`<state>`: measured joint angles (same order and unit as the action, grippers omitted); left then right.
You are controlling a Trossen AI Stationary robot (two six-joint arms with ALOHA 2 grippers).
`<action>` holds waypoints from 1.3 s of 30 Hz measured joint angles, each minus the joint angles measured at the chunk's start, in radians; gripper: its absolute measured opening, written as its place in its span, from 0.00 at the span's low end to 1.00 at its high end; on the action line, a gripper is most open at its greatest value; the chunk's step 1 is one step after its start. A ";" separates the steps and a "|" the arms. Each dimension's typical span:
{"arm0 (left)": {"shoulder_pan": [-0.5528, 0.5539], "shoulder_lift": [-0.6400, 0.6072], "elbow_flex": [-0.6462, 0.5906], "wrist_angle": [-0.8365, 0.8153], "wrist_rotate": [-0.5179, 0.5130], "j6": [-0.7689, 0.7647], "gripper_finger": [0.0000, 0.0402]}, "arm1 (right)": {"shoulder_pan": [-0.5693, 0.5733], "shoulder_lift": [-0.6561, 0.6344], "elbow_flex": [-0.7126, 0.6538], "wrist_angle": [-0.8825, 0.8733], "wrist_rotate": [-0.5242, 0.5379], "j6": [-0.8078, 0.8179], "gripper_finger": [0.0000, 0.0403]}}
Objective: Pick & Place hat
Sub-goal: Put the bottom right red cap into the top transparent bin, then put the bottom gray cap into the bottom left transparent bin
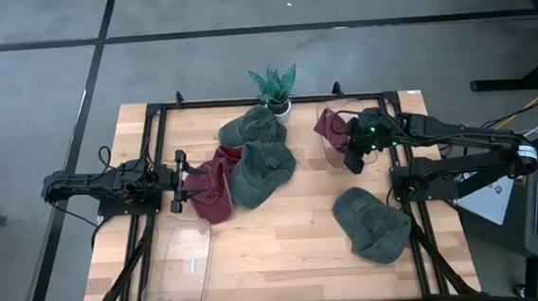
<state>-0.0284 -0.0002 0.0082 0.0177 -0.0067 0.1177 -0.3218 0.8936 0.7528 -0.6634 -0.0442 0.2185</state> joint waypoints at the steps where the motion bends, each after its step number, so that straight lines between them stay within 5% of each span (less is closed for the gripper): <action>1: 0.000 0.000 0.000 0.000 0.000 0.000 0.57 | 0.000 0.000 0.000 -0.005 -0.001 0.002 0.07; 15: 0.000 0.000 0.000 0.000 0.000 0.000 0.57 | 0.057 0.000 0.000 -0.012 -0.002 0.028 0.45; 20: 0.000 0.000 0.000 0.000 0.000 0.000 0.57 | 0.073 0.000 0.000 0.012 -0.105 0.039 0.55; 39: 0.000 0.000 0.000 0.000 0.000 0.000 0.57 | 0.143 -0.013 0.000 0.218 -0.019 -0.156 0.55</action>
<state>-0.0284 -0.0002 0.0082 0.0177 -0.0071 0.1177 -0.1783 0.8810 0.7528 -0.4450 -0.0631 0.0629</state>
